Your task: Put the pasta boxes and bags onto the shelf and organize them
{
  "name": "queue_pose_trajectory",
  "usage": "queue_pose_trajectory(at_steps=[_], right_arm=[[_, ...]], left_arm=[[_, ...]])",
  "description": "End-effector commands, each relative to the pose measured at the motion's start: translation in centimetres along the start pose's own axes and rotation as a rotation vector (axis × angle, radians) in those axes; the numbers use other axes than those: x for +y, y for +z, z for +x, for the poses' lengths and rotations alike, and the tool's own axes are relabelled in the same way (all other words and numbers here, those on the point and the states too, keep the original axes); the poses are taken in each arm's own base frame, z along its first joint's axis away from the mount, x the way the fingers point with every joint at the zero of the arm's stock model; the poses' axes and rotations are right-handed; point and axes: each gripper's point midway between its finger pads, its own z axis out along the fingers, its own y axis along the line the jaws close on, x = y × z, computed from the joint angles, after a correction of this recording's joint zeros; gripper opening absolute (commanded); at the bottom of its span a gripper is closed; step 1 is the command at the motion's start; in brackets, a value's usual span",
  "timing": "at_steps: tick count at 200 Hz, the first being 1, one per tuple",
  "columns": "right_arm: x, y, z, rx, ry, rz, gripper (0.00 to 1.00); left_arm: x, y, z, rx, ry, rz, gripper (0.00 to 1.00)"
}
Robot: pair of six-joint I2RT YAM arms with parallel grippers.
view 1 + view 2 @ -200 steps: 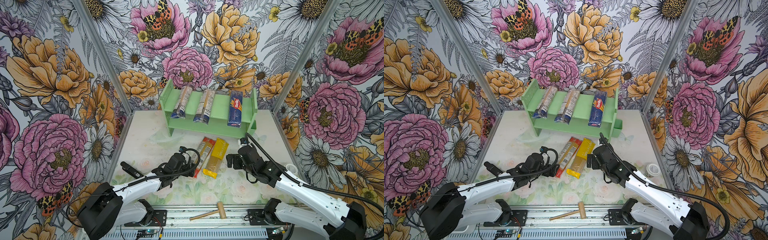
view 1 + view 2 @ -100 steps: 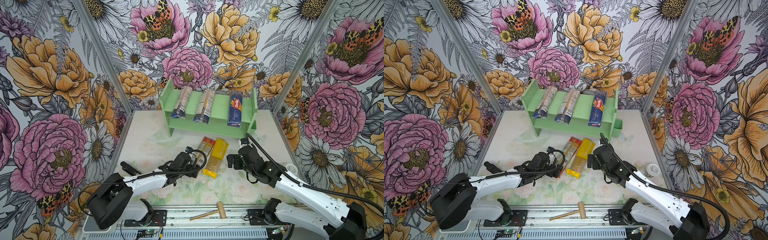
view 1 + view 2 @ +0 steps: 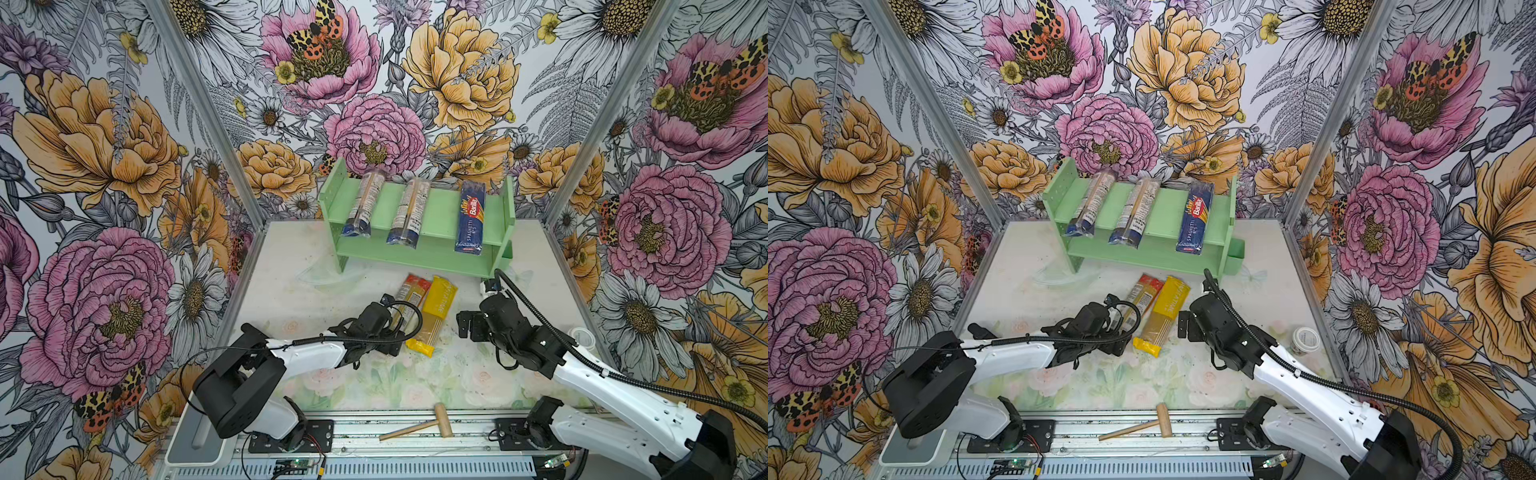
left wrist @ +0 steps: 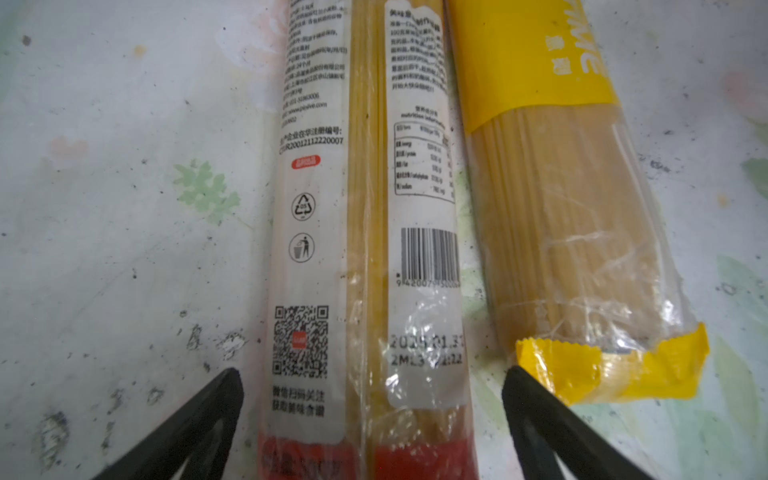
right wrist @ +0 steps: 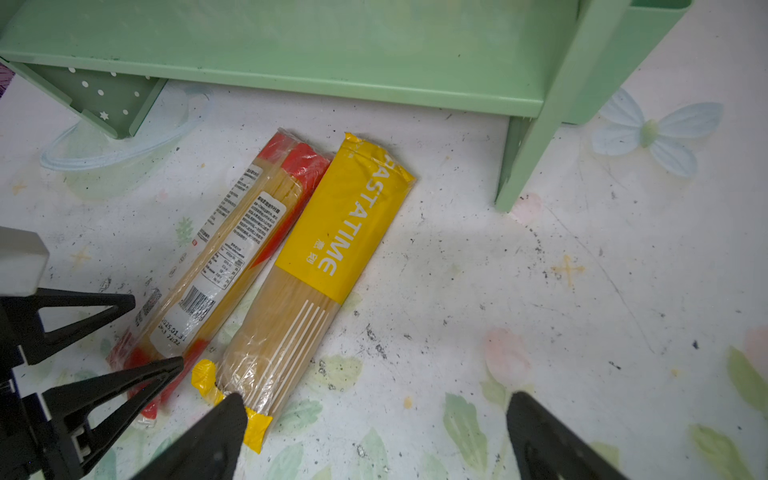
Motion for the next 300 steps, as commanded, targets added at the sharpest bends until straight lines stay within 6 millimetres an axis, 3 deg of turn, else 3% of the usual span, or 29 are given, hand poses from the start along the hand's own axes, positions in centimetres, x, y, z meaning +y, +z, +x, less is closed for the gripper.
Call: queue_pose_trajectory(at_steps=[1,141,230,300], right_arm=[[-0.6,-0.1,0.0,-0.01,0.017,0.012,0.99],[-1.0,-0.2,0.1,-0.016,0.028,0.016,1.0],[-1.2,-0.3,-0.1,-0.025,0.027,0.022,0.99],[-1.3,-0.3,-0.3,-0.03,0.027,0.028,1.0]], left_arm=[[-0.3,0.4,-1.0,-0.022,0.027,-0.007,0.99],[-0.3,2.6,0.9,0.046,0.024,-0.017,0.99],[0.6,2.8,1.8,0.087,0.016,-0.073,0.99],[0.9,2.6,2.0,0.089,0.016,-0.109,0.93]])
